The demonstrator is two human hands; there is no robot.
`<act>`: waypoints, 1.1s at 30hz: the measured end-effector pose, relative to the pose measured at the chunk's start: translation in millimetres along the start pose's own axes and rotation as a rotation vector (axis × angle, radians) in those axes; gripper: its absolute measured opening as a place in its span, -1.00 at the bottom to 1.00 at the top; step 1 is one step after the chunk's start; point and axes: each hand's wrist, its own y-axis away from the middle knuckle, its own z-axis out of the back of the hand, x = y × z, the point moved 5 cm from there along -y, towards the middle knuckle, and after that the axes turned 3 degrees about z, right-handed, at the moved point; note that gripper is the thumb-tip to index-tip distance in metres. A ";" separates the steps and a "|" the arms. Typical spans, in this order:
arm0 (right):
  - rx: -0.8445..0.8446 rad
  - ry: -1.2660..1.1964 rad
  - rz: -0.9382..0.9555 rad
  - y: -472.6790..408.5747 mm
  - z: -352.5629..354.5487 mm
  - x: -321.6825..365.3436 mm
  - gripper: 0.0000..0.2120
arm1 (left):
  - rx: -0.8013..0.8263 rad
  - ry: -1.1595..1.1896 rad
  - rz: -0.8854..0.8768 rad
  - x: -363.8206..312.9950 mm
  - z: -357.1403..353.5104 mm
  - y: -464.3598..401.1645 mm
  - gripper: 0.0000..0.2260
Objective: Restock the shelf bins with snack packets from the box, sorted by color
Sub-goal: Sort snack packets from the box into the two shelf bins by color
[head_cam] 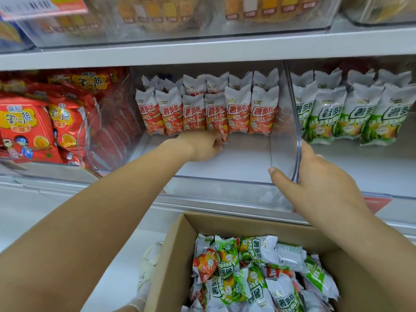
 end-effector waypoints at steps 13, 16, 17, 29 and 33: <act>-0.013 0.015 0.019 -0.5 0.7 -0.9 -0.32 | -0.278 -0.103 0.016 18.6 57.7 -9.6 -0.02; -0.017 0.019 0.026 -0.2 0.3 -0.8 -0.33 | -0.297 -0.223 0.006 17.0 54.0 -16.5 -0.01; -0.017 0.021 0.026 -0.4 0.0 -1.0 -0.33 | -0.314 -0.243 0.006 17.0 52.2 -17.4 -0.03; -0.027 0.027 0.022 -0.8 0.3 -0.1 -0.32 | -0.531 -0.349 0.136 12.0 47.2 -12.0 -0.17; -0.022 0.027 0.016 -0.7 -0.2 -0.1 -0.36 | -0.535 -0.418 0.172 6.7 42.8 -17.9 -0.21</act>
